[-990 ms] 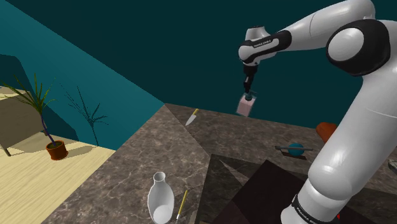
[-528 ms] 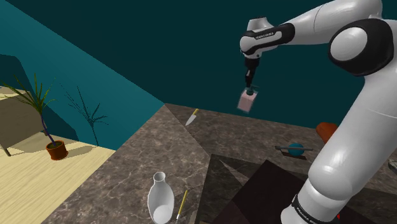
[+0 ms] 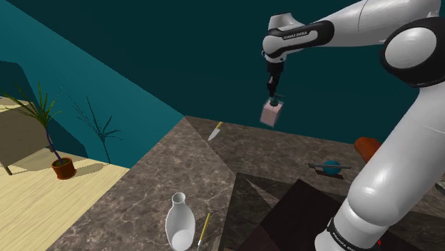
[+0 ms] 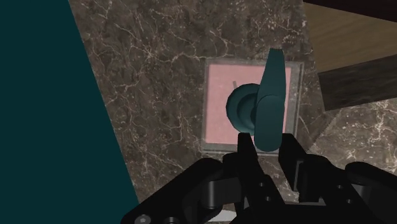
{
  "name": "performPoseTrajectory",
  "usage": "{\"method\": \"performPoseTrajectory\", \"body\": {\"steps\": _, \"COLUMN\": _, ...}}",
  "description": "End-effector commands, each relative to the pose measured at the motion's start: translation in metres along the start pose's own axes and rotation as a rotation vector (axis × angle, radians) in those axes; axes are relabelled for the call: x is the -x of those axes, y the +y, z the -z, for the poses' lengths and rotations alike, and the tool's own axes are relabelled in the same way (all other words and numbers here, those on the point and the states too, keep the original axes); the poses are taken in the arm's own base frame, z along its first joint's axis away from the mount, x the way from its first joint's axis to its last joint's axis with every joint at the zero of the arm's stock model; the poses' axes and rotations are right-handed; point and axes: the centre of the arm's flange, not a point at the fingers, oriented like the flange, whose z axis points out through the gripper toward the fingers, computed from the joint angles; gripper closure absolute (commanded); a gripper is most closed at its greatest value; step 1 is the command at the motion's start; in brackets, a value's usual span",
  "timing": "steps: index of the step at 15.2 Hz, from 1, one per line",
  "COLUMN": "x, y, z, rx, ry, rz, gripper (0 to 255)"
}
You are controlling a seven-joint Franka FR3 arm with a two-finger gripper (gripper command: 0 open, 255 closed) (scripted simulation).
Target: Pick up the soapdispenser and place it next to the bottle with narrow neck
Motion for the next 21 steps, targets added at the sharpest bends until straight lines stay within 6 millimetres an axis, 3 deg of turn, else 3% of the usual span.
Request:
{"method": "performPoseTrajectory", "body": {"steps": 1, "x": -0.011, "y": -0.027, "z": 0.004, "rx": 0.001, "ry": 0.0, "rz": -0.001, "gripper": 255}}
{"method": "performPoseTrajectory", "body": {"steps": 21, "x": -0.108, "y": -0.265, "z": 0.062, "rx": 0.001, "ry": 0.0, "rz": -0.001, "gripper": 255}}
